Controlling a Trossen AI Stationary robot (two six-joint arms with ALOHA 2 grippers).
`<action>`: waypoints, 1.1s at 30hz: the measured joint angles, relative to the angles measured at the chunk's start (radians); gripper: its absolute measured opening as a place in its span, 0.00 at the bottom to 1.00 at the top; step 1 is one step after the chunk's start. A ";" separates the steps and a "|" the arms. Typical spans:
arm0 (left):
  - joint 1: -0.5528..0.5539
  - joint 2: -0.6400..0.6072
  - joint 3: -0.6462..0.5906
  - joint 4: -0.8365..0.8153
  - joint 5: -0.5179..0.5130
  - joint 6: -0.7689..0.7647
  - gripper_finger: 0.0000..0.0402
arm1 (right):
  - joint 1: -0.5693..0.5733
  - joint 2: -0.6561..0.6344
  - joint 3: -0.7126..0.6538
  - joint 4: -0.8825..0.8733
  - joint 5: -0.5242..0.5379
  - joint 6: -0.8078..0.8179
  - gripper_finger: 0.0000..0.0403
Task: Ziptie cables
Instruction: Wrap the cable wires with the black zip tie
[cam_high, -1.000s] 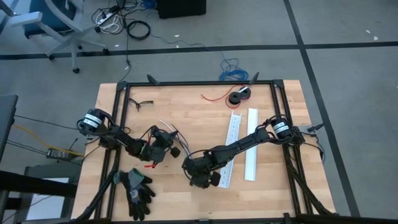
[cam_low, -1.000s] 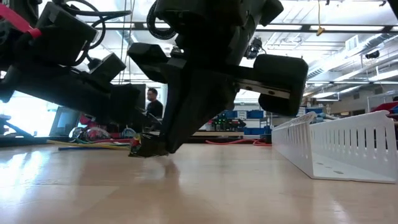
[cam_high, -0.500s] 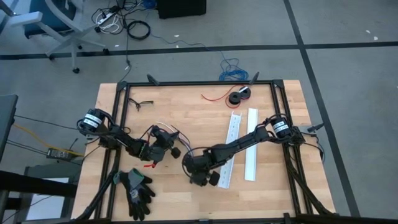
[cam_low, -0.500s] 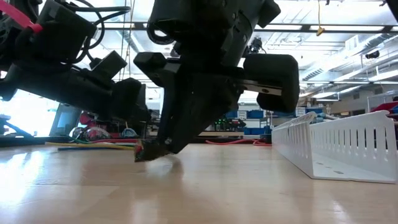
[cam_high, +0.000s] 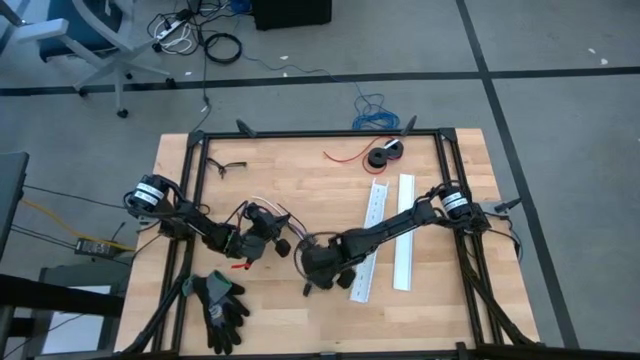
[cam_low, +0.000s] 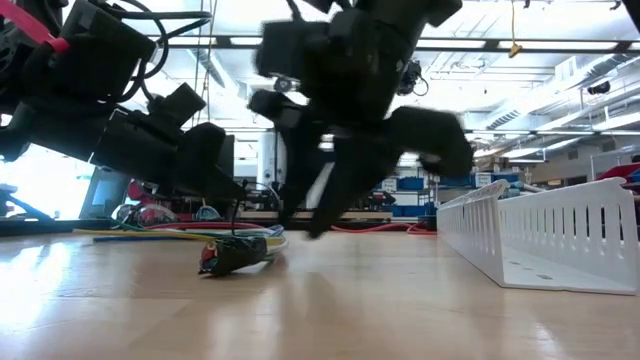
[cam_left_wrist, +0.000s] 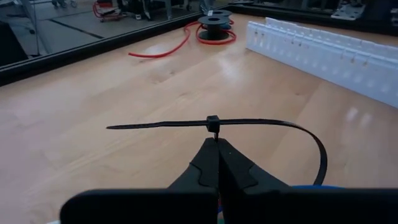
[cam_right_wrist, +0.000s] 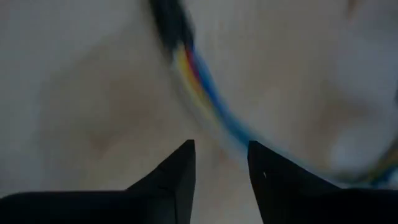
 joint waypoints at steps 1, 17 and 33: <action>-0.002 0.000 0.000 0.001 0.010 0.000 0.00 | -0.015 -0.017 0.000 -0.031 -0.014 0.030 0.30; -0.057 0.000 0.055 -0.006 0.026 0.135 0.00 | -0.446 -0.263 -0.289 0.096 -0.486 0.263 0.07; -0.028 0.000 0.054 0.002 0.026 0.309 0.00 | -0.476 -0.238 -0.714 1.364 -0.466 0.747 0.04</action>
